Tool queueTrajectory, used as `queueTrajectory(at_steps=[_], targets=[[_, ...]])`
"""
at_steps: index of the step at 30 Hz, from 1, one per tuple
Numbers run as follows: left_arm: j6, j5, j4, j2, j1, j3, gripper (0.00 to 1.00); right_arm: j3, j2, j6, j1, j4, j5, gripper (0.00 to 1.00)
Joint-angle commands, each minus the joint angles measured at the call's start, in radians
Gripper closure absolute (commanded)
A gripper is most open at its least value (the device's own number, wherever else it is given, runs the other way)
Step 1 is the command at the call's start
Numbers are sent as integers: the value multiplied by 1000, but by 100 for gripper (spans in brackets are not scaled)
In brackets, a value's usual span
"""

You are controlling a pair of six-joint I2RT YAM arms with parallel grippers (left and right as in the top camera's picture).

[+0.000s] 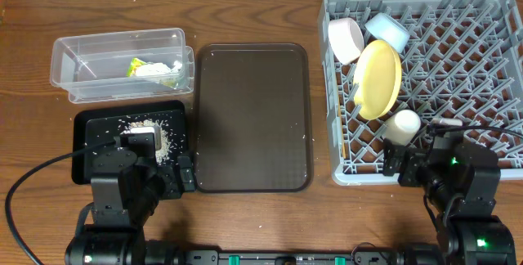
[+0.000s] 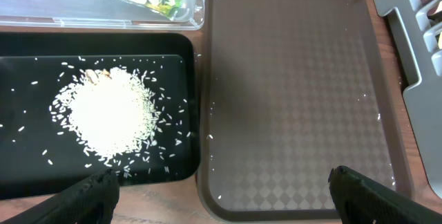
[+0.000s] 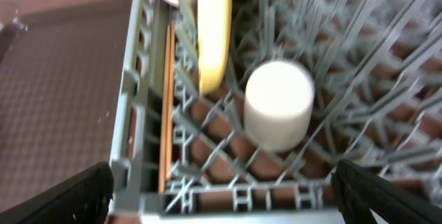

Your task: Sort waste into correct bins and load items into the dishwasher rack

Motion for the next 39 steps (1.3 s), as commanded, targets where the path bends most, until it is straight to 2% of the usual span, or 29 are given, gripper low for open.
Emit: queueTrajectory(at_steps=[1, 4, 8, 12, 17, 22, 27, 31, 39], targets=[[2, -12, 1, -4, -2, -7, 1, -24, -49, -119, 12, 51, 32, 1], [2, -12, 1, -4, -2, -7, 0, -67, -123, -174, 20, 135, 32, 1], [2, -12, 1, -4, -2, -7, 0, -186, -252, -173, 20, 280, 19, 1], [2, -12, 1, -4, -2, -7, 0, -377, -399, -172, 27, 529, -10, 1], [2, -12, 1, -4, -2, -7, 0, -552, -531, -181, 58, 752, 1, 1], [2, -12, 1, -4, -2, -7, 1, -652, -596, -181, 74, 864, 30, 1], [2, -12, 1, -4, -2, -7, 1, -657, -596, -208, 79, 825, 67, 1], [2, -12, 1, -4, -2, -7, 1, -657, -596, -202, 79, 657, 55, 1], [2, -12, 1, -4, -2, -7, 1, -657, -595, -176, 81, 648, 55, 1]])
